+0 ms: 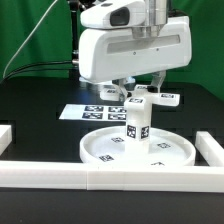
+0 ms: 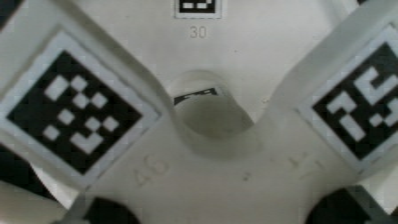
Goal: Assemble round table
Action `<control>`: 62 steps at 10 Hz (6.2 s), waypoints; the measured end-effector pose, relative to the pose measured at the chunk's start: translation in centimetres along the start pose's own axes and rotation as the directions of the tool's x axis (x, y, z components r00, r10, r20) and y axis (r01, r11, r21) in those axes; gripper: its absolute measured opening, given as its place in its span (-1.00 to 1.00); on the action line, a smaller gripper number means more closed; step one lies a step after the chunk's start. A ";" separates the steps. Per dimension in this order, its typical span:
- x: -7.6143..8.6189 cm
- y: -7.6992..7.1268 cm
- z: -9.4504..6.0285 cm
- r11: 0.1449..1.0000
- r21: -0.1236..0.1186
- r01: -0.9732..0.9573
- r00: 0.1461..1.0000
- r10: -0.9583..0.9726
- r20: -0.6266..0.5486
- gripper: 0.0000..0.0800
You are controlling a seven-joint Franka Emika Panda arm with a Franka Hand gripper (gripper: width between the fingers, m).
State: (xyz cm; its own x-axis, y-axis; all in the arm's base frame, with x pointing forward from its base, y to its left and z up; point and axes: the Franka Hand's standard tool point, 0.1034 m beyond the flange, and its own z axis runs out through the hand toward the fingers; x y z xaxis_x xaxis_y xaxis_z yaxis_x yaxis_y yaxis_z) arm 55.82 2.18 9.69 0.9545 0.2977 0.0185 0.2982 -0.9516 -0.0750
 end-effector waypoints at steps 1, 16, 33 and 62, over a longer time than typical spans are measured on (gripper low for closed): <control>0.0 -0.4 0.0 0.995 0.001 -0.099 0.995 0.099 -0.007 0.11; 0.3 -1.6 0.0 0.336 0.075 -0.939 0.338 0.941 0.013 0.11; 0.6 -2.0 -3.0 -0.166 0.107 -0.980 -0.157 0.984 0.089 0.62; 1.4 -0.3 -2.3 0.892 0.049 0.449 0.893 -0.447 -0.045 0.62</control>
Offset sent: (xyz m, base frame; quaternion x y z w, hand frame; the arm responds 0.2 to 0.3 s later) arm -0.0084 0.0047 -0.0029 0.0079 0.0052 0.2498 0.9682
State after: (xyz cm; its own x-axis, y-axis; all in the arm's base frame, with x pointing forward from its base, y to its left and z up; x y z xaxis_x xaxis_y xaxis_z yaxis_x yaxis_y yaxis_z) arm 57.09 2.69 12.02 0.7195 0.6880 0.0947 0.6944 -0.7115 -0.1078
